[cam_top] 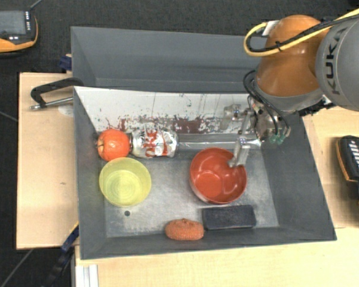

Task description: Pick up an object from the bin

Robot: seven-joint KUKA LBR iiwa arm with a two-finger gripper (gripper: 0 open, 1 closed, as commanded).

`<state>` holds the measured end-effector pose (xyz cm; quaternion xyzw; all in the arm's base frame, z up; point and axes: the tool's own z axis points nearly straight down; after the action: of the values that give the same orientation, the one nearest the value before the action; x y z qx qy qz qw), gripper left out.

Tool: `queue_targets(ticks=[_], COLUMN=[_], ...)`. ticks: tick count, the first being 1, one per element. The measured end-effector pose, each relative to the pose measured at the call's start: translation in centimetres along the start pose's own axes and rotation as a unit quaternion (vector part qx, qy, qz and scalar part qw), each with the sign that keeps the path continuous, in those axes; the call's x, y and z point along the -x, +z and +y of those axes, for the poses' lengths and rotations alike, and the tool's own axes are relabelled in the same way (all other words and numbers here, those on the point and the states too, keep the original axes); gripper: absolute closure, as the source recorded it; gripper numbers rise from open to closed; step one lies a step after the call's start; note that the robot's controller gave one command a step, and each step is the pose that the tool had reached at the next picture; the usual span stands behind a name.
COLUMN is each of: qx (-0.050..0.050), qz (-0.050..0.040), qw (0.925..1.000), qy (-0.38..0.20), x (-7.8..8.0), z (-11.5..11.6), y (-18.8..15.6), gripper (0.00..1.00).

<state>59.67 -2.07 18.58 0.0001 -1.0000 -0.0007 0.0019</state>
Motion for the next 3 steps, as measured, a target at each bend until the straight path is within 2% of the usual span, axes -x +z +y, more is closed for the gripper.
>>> queue_targets(ticks=[1, 2, 3], qx=[0.001, 0.001, 0.002], qz=[-0.0001, -0.0055, -0.0054], qw=[0.9998, 0.9872, 0.9891], qy=[0.022, -0.159, -0.147], x=[-4.4, -2.1, -1.4], z=[1.7, 1.0, -0.2], y=[11.8, 6.4, 11.8], gripper=[0.0, 0.0, 0.0])
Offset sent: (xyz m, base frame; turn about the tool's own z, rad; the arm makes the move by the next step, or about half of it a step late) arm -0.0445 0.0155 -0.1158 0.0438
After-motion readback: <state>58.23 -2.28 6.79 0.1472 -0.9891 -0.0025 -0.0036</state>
